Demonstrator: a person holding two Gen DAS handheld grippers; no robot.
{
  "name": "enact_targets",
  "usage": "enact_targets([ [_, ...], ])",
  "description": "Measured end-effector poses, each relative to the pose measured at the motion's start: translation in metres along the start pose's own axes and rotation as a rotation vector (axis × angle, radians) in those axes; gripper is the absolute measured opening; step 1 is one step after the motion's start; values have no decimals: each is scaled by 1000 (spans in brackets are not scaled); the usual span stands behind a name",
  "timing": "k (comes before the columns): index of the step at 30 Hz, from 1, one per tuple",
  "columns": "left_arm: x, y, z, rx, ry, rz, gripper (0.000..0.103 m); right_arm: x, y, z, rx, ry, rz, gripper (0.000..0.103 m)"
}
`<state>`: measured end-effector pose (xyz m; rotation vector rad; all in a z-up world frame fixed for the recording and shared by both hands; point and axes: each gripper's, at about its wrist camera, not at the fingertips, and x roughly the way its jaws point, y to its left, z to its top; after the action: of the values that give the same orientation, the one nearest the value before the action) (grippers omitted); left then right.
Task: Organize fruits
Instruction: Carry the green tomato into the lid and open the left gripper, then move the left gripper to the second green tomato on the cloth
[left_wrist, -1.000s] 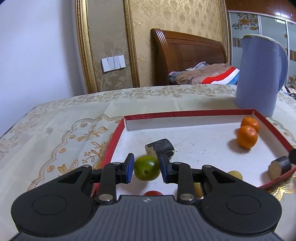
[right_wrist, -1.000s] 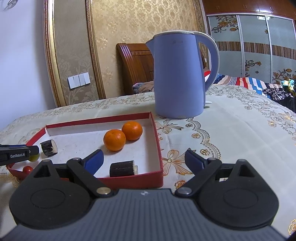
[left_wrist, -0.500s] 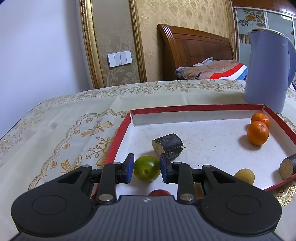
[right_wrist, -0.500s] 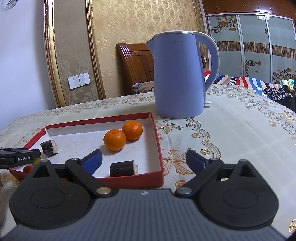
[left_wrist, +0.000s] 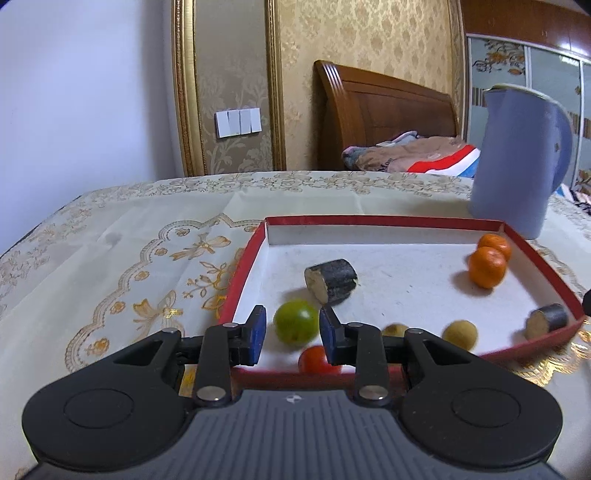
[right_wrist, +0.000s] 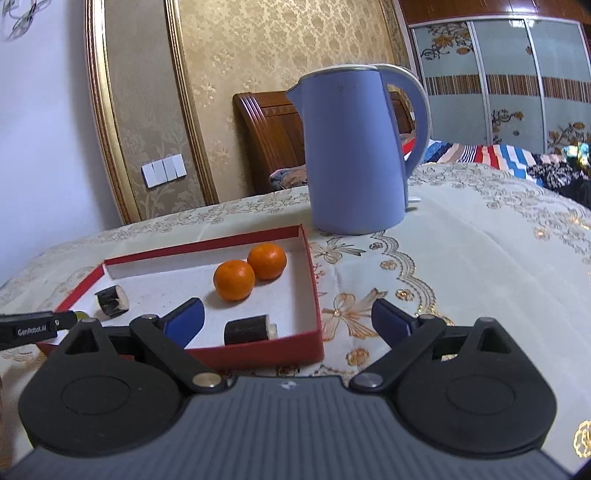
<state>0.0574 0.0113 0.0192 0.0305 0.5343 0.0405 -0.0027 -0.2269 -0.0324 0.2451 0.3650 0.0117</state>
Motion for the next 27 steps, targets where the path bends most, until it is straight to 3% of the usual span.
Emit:
enact_targets([
  [2, -10, 0, -5, 8, -10, -31, 54, -9, -5, -3, 4, 1, 11, 97],
  [4, -24, -1, -10, 21, -46, -59, 62, -18, -14, -8, 22, 5, 31, 97],
  [9, -52, -17, -24, 106, -85, -163, 63, -26, -39, -23, 107, 21, 60, 100],
  [12, -62, -23, -32, 122, -54, -225, 63, -23, -50, -24, 174, 28, 64, 100],
  [17, -72, -34, -43, 122, -4, -327, 63, -19, -45, -25, 142, 44, 60, 100],
  [27, -70, -51, -60, 212, 48, -328, 65, -17, -47, -25, 150, 57, 56, 100],
])
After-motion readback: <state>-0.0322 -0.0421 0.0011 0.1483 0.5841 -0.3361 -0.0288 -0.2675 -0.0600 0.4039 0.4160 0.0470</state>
